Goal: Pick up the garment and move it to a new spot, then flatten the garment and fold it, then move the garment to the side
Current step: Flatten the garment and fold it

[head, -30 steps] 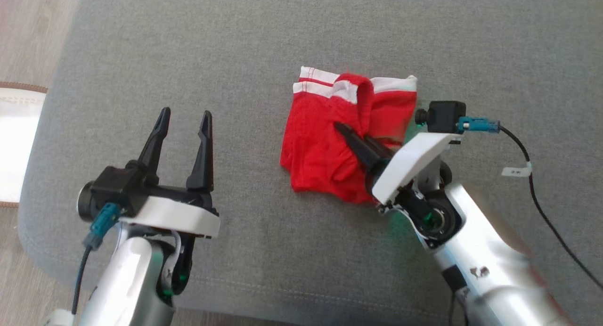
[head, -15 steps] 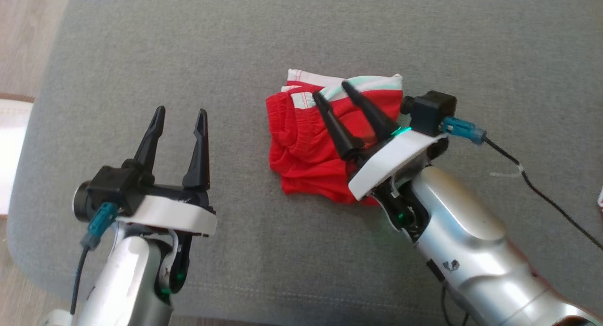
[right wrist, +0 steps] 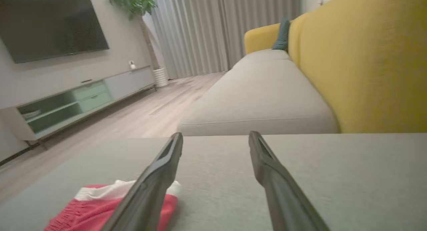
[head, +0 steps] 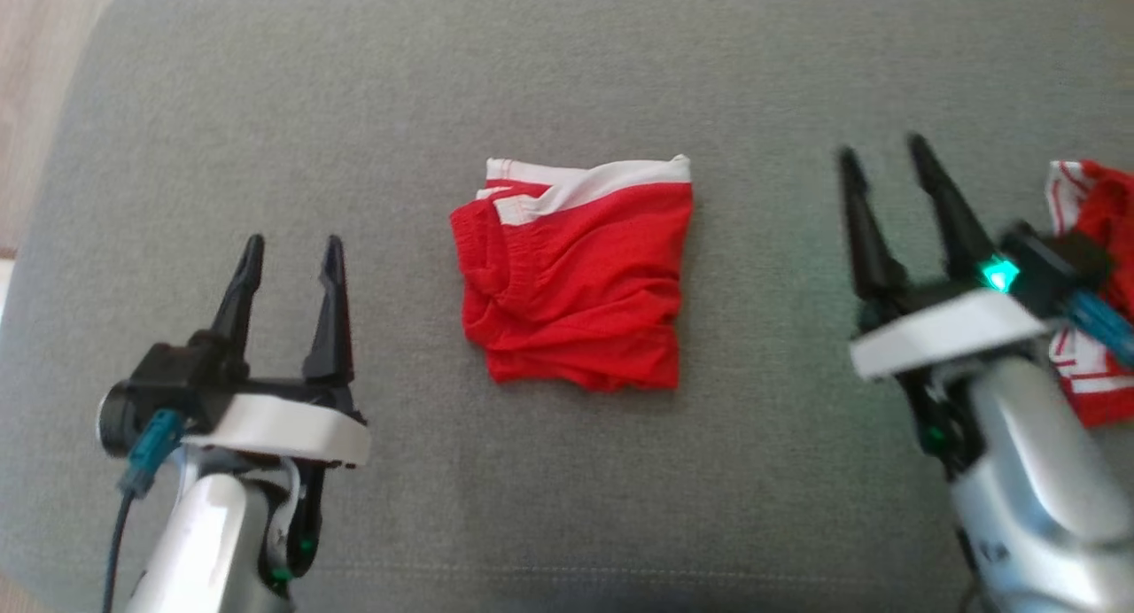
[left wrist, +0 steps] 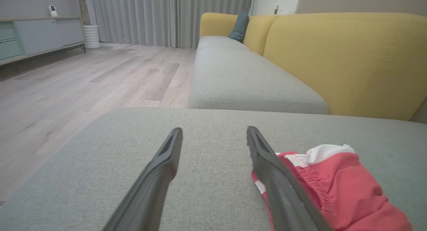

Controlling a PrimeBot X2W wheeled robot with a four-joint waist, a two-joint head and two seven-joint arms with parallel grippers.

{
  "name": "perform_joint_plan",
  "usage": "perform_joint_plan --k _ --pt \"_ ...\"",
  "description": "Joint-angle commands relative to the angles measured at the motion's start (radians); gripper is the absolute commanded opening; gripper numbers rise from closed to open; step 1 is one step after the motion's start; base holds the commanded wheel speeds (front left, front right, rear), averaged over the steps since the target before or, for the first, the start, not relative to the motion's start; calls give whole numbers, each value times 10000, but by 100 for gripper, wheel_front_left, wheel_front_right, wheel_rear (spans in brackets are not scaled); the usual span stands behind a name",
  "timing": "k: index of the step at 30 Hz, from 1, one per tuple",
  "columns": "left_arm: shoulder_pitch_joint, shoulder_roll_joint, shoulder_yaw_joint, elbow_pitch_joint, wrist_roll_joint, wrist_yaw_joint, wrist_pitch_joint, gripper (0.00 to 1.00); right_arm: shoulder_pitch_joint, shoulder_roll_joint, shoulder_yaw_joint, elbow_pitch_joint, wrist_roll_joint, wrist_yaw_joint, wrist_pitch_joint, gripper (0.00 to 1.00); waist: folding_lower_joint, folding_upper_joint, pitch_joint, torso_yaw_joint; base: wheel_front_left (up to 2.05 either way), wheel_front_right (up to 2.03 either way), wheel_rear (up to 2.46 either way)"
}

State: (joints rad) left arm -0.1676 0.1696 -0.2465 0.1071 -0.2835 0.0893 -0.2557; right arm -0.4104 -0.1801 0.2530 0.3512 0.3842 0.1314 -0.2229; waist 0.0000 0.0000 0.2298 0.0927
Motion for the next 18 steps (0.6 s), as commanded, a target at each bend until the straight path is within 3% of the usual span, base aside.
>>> perform_joint_plan --k 1,7,18 --pt "-126 298 481 -351 -96 85 -61 100 389 -18 -333 -816 -347 -7 203 100 0 0 -148 -176 0 0 0" --pt "169 425 572 -386 -185 92 -43 100 1947 341 -1800 -2515 -1133 -7 1109 100 0 0 -542 -448 0 0 0" --pt "1031 728 593 -366 -258 210 213 100 3672 805 -2089 -3875 -1608 -7 2099 100 0 0 -1504 -878 0 0 0"
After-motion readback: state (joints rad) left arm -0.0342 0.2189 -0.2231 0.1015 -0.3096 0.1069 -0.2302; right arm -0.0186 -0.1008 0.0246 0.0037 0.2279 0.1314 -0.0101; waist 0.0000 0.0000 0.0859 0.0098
